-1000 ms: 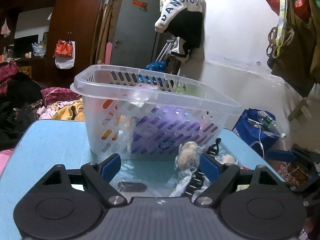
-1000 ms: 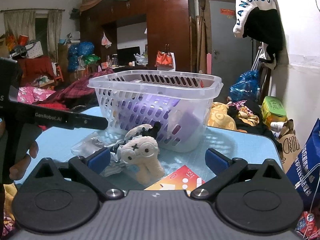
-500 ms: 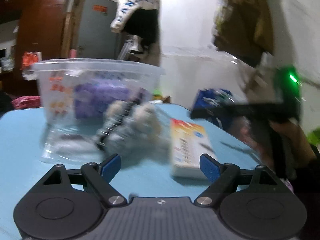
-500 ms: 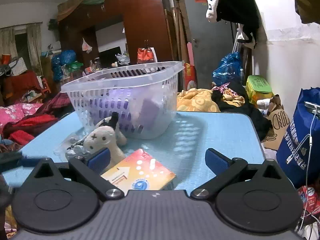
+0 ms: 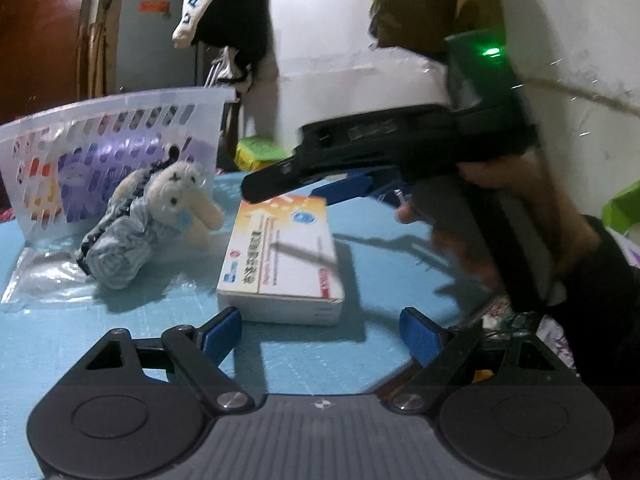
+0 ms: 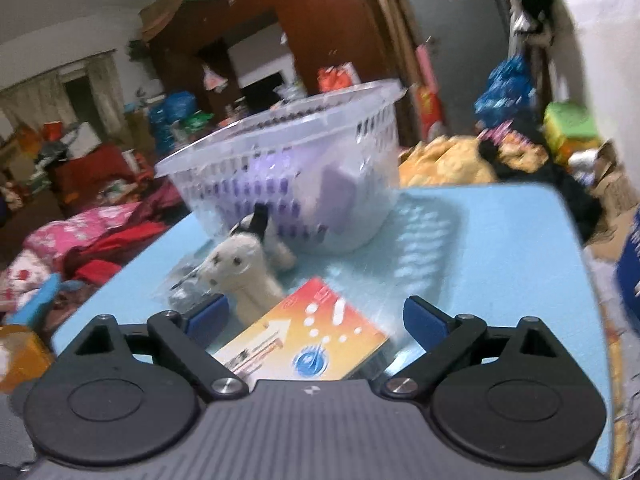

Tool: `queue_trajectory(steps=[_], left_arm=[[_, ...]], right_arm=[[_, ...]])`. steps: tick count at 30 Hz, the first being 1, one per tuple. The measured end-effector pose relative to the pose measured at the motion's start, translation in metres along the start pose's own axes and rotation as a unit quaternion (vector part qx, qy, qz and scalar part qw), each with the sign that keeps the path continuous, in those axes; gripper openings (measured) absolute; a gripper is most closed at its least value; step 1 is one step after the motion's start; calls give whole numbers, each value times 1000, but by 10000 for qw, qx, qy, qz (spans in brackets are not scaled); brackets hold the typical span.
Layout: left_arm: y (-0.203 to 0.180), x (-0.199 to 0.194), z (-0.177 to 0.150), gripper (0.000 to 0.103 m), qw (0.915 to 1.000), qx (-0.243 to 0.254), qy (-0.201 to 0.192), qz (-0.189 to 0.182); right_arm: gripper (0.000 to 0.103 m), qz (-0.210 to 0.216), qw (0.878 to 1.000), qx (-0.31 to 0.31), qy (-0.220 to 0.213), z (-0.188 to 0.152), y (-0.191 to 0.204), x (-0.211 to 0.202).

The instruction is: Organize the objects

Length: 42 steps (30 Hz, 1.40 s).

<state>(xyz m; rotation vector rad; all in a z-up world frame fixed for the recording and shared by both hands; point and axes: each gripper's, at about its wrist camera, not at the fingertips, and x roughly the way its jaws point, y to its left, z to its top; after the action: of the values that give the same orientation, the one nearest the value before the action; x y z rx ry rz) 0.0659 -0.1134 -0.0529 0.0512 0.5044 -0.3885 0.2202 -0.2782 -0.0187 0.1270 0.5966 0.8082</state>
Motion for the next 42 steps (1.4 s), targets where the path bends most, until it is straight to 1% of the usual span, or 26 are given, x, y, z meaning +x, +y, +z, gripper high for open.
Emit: queue_trajectory(steps=[2,6,8,10,12,14,15,17,18,19,20,24,26,29,31,36,42], left_arm=[[4,1,0,88,9999,-11,-44,159],[20,-5,-2,88,9995,-127,-111,280],[29,-11,-6,87,9992,-154,-174,340],[41,-17,-9,87,9989,-260,-257,298],[51,-23,-12,83,9986,-337,-318,235],[58,-25,-14,79,9985,-353,-374,192],[60,-26,-15,77,9986,-317,-394,166],[62,-27,-16,75,9986,-238,-450,103],[63,-27,-17,72,9987,-208,-460,74],[62,-27,-17,66,9987,-150,-487,41],[61,-25,-17,64,9987,-94,-505,14],[57,-25,-21,61,9979,121,-625,86],[58,-24,-22,59,9976,113,-679,123],[58,-25,-23,54,9968,162,-736,250],[58,-26,-24,51,9962,212,-771,330],[58,-32,-27,49,9941,282,-968,393],[57,-47,-24,49,9903,396,-1265,413]], right_arm=[[97,213,9997,113,-9,-4,-3,-3],[97,581,9982,97,-80,-10,-2,-17],[96,708,9975,17,-48,-15,1,-24],[96,755,9970,-179,-14,-21,7,-28],[94,838,9959,-336,-6,-29,14,-30],[86,854,9947,-573,-9,-38,22,-33],[84,835,9938,-736,-32,-42,27,-35],[77,700,9926,-992,-95,-51,36,-39],[75,564,9919,-1131,-157,-55,41,-41],[71,397,9907,-1282,-217,-58,47,-41],[67,242,9891,-1425,-289,-62,52,-40],[59,-230,9789,-1947,-583,-72,65,-37],[54,-308,9770,-2006,-658,-74,65,-36],[45,-423,9763,-2008,-691,-76,64,-33],[41,-489,9758,-2002,-736,-79,64,-32],[39,-754,9723,-2051,-833,-88,76,-31],[38,-856,9690,-2045,-1087,-92,87,-39]])
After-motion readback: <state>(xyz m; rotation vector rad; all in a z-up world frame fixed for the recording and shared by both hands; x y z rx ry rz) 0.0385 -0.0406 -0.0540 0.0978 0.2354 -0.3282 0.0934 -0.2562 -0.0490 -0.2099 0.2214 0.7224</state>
